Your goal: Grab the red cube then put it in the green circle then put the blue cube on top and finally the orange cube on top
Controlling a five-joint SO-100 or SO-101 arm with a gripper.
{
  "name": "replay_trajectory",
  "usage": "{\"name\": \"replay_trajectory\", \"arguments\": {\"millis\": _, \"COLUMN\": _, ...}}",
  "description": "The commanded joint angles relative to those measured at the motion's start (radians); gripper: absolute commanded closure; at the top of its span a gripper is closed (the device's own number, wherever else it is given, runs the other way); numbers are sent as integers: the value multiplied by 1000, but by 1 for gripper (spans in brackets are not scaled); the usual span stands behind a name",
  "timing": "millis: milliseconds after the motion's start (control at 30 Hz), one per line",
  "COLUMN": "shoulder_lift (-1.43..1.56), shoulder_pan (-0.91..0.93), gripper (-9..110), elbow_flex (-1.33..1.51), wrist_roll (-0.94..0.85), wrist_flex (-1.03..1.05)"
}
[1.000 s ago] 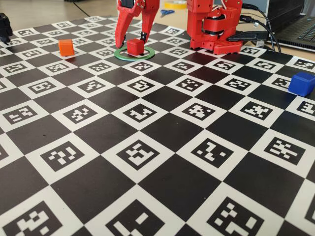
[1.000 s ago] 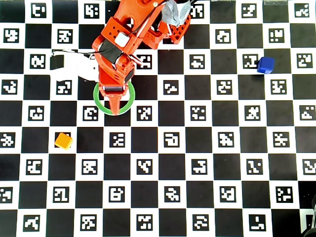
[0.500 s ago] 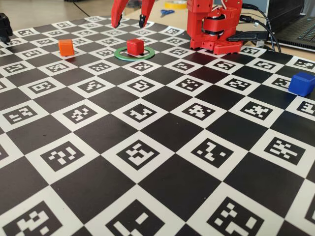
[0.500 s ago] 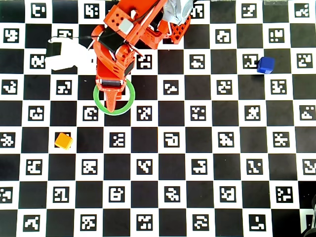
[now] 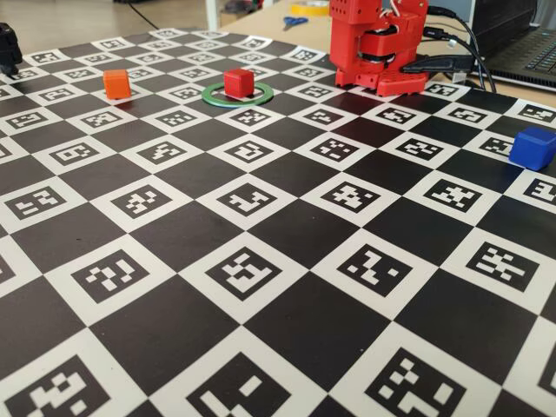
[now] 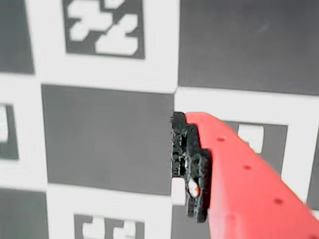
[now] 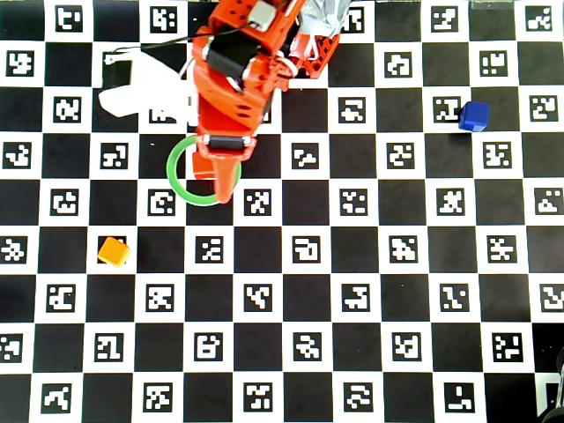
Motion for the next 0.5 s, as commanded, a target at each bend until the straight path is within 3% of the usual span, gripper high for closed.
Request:
{"name": "replay_trajectory", "arguments": {"millis": 0, "shoulder_lift": 44, "shoulder_pan": -104, "gripper": 59, "elbow_flex": -169, "wrist_roll": 57, "wrist_flex": 54}}
{"name": "replay_trajectory", "arguments": {"millis": 467, "shoulder_lift": -41, "shoulder_pan": -552, "gripper": 60, "elbow_flex": -383, "wrist_roll": 87, "wrist_flex": 104}}
